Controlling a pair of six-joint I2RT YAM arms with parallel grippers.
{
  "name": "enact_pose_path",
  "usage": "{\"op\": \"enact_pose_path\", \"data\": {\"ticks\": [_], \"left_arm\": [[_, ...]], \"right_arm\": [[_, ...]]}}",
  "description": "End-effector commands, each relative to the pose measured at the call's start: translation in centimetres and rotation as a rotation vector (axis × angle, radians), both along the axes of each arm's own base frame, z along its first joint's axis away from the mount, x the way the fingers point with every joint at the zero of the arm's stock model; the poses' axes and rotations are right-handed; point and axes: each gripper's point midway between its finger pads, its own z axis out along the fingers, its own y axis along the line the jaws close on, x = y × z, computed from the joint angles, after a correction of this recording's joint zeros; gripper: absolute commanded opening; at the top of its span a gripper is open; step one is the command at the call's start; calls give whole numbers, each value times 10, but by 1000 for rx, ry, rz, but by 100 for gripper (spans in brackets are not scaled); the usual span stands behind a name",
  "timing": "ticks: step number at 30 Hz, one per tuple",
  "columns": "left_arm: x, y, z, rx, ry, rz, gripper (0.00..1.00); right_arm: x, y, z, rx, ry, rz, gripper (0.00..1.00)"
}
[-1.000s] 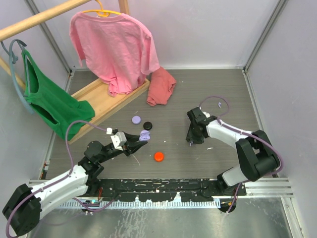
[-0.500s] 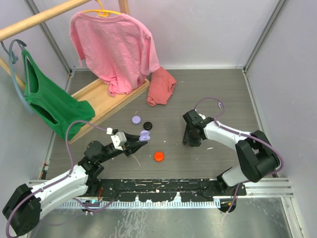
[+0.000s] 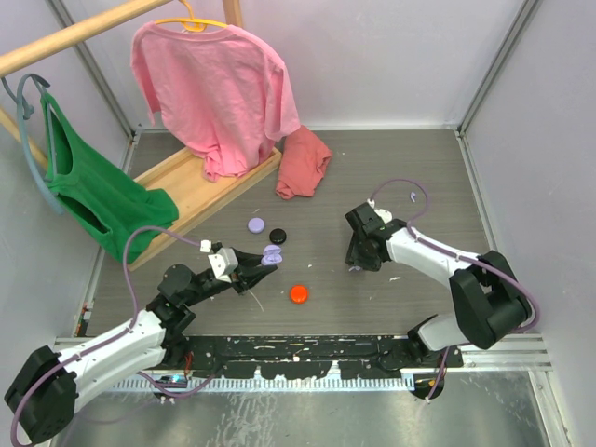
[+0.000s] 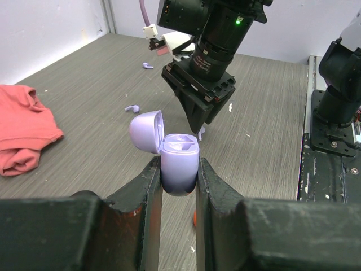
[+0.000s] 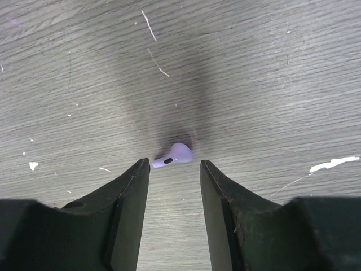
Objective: Insert the wireless bluetooth earbuds into the charging case
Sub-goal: Pick up the earbud from the center of the board.
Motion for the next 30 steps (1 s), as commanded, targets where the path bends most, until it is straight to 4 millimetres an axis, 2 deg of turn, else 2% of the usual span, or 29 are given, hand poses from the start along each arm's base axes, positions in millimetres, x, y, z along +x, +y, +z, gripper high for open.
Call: {"op": "enact_pose_path", "data": {"ticks": [1,17,30], "left_arm": [[-1,1,18,-33,-68,0,1],[-2,1,18,-32,-69,-1,1],[-2,2,18,-32,-70,-1,1]], "right_arm": [[19,8,8,22,-62,-31,47],[18,12,-5,21,-23,-21,40],[25,25,-1,37,-13,56,39]]}}
